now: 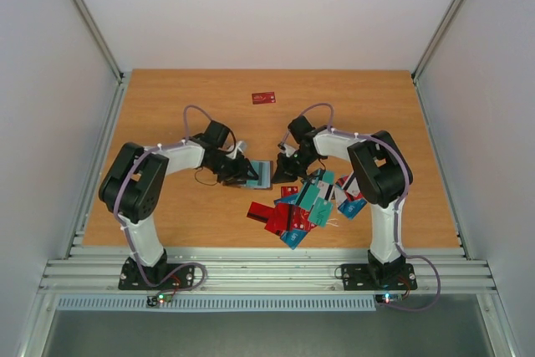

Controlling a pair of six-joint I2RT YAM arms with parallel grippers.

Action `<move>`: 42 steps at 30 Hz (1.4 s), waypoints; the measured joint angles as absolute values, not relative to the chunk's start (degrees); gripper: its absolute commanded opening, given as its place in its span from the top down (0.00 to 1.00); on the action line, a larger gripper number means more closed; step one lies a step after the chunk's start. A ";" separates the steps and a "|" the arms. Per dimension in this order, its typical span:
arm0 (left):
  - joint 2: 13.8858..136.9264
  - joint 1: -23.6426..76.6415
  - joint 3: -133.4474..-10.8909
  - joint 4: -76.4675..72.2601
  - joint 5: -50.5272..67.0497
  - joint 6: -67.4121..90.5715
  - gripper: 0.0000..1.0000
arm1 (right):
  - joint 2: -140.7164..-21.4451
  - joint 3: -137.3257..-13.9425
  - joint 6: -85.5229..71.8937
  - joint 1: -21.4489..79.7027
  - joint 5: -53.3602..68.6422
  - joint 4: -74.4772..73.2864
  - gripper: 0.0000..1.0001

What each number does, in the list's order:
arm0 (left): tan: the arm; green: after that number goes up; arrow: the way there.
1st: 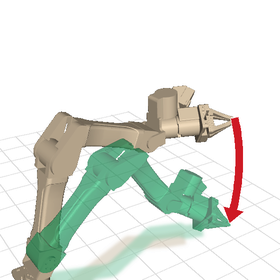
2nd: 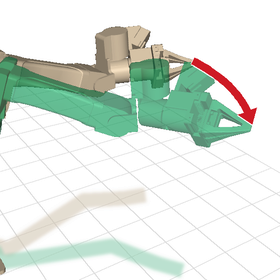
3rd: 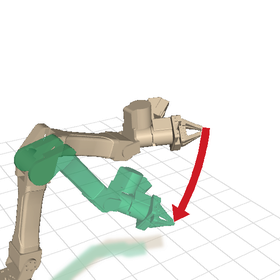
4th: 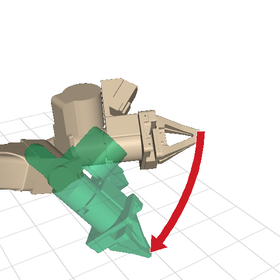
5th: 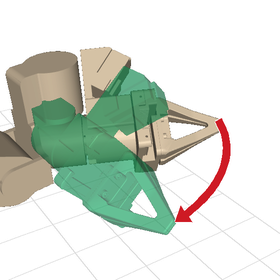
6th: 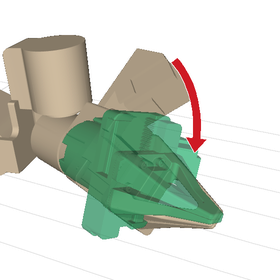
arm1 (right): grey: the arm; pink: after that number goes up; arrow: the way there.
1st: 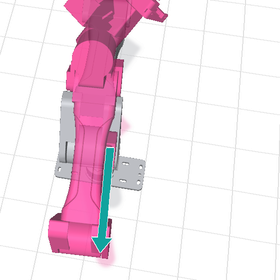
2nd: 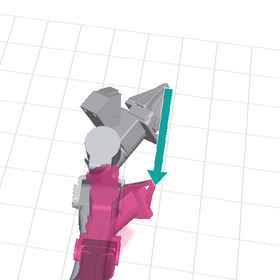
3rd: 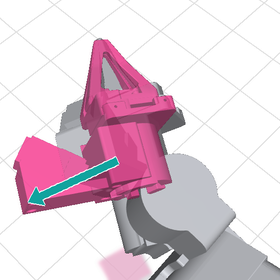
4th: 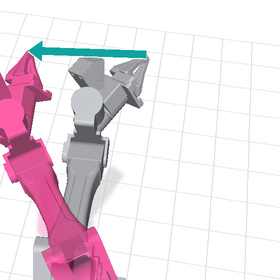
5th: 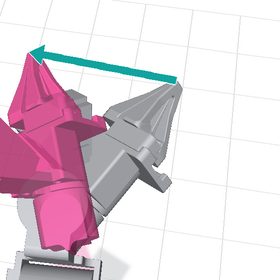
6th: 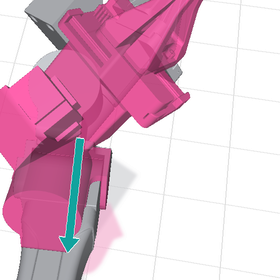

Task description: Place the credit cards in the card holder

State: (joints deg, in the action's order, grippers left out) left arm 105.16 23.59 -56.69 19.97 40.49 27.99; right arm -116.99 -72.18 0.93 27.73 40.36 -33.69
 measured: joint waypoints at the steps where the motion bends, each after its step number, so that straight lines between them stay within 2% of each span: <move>1: 104.88 23.62 -56.84 20.64 40.10 27.88 0.48 | -117.01 -72.23 0.93 27.77 40.36 -33.69 0.96; 12: 104.36 24.25 -61.84 29.56 33.89 25.34 0.48 | -117.45 -73.01 0.95 27.88 40.36 -34.20 0.97; 42: 110.80 30.65 -73.14 37.69 23.29 23.46 0.55 | -118.24 -74.26 0.99 27.88 40.49 -35.05 0.97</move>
State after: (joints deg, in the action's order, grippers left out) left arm 110.80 30.65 -73.14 37.69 23.29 23.46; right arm -118.24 -74.26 0.99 27.88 40.49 -35.05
